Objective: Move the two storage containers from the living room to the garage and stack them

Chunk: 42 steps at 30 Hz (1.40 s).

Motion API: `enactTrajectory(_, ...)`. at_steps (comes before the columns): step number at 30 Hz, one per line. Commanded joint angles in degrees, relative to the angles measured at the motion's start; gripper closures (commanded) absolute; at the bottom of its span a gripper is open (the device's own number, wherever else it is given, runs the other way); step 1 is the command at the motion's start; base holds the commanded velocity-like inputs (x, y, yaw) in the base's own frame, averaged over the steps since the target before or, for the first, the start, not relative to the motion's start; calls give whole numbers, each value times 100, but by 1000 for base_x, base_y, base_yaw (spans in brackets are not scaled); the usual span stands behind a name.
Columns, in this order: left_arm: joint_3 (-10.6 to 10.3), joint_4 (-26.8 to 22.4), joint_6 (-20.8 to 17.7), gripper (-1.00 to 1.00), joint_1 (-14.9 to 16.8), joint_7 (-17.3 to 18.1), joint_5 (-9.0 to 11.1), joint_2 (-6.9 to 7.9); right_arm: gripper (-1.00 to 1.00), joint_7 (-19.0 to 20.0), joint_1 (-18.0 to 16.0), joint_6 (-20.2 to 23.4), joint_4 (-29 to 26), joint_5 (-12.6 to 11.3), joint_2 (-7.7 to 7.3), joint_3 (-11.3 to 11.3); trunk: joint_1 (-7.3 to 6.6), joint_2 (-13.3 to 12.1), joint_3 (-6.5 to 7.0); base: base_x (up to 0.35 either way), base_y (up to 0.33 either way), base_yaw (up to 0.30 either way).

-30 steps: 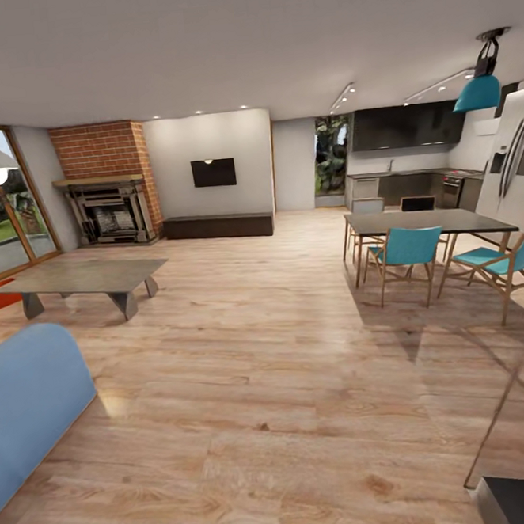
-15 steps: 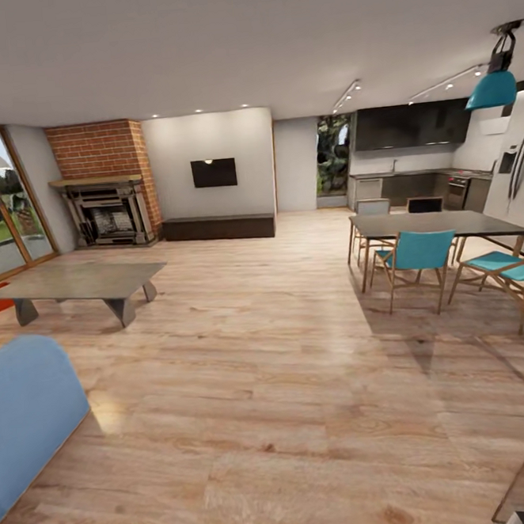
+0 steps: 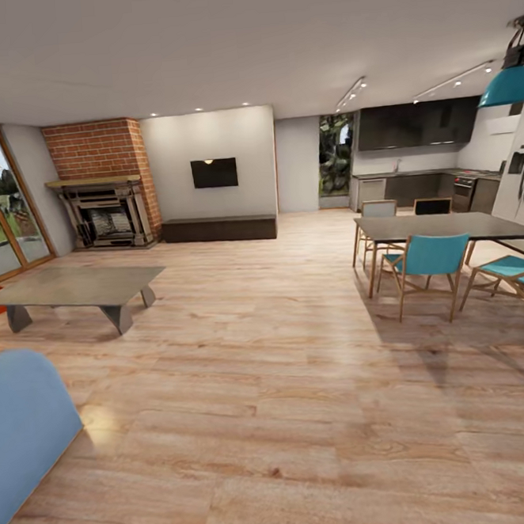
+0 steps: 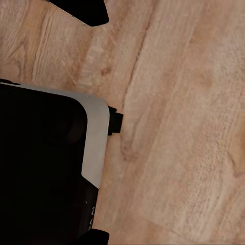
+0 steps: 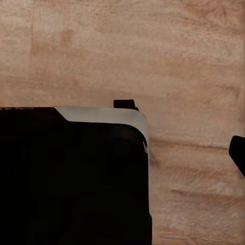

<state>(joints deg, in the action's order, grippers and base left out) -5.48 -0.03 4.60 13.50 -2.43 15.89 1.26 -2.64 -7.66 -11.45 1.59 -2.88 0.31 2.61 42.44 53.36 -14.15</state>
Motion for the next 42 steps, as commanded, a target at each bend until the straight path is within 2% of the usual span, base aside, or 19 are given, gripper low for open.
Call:
enactTrajectory(1, -49, 3, 12, -100, 4, -12, 46, -1, -100, -20, -8, -33, 17, -29, 0, 32, 4, 4, -7, 326, 58, 0)
enactTrajectory(42, -49, -4, 14, -100, 4, -21, 55, 6, -100, -26, -8, -33, 17, -28, 8, 32, 4, 4, -7, 326, 4, 0)
